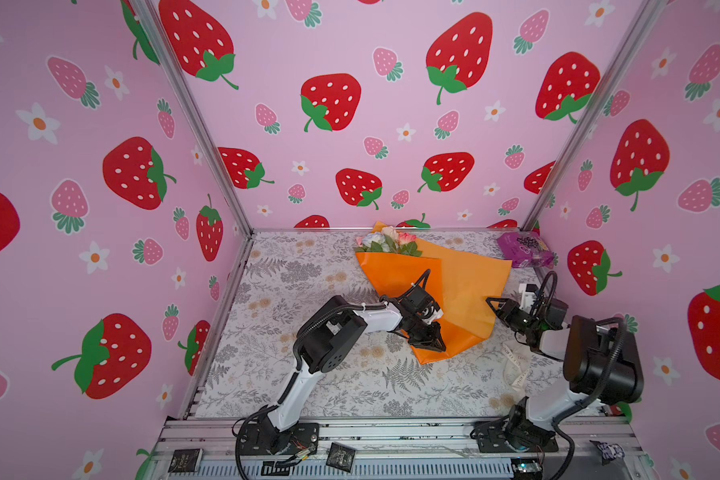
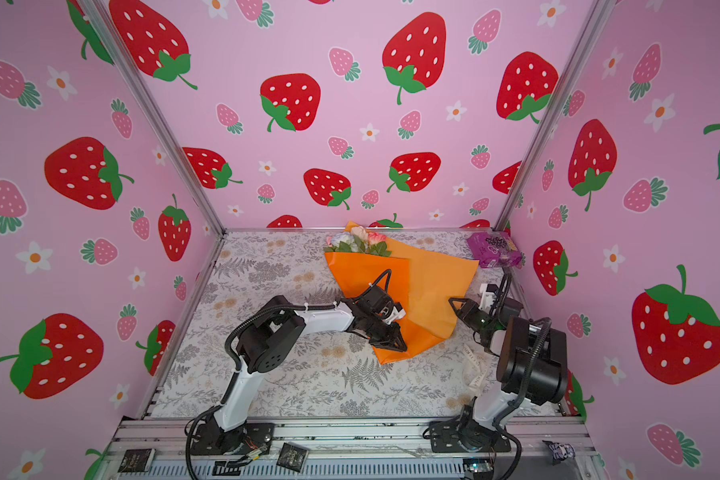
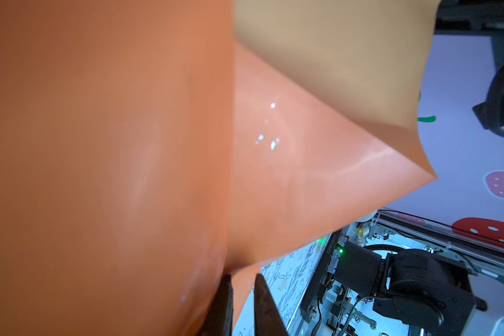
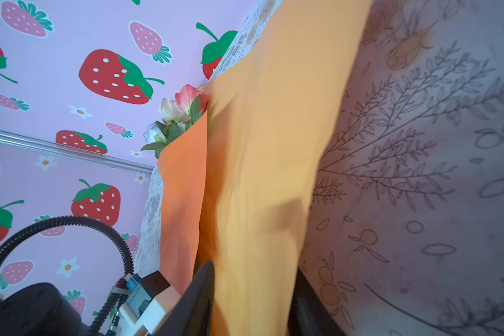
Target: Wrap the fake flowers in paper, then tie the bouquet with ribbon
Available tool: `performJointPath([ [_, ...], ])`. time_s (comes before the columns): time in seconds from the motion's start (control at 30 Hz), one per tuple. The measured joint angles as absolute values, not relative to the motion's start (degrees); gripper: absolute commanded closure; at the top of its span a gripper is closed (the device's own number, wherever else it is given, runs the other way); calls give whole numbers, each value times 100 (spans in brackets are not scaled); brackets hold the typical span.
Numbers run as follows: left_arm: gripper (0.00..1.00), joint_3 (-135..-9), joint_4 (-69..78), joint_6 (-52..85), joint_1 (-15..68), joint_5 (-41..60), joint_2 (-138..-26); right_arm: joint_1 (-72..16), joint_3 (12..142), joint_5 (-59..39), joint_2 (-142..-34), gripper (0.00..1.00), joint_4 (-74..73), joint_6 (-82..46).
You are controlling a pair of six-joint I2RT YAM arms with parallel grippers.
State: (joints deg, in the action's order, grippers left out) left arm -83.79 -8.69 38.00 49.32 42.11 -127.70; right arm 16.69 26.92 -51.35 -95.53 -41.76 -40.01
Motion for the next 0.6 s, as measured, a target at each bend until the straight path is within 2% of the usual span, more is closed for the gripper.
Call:
performJointPath([
  [0.23,80,-8396,-751,3913,4934,4222,-12796,1667,2685,-5321,-9644,85,-4401,-4106],
  [0.47,76,-8646,-733,4016,4954,4241,-12951,1664,2698,-5151,-9262,99,-3975,-3798],
  [0.6,76,-8849,-751,4040,4993,4265,-13074,1636,2703,-5124,-9255,100,-3863,-3763],
])
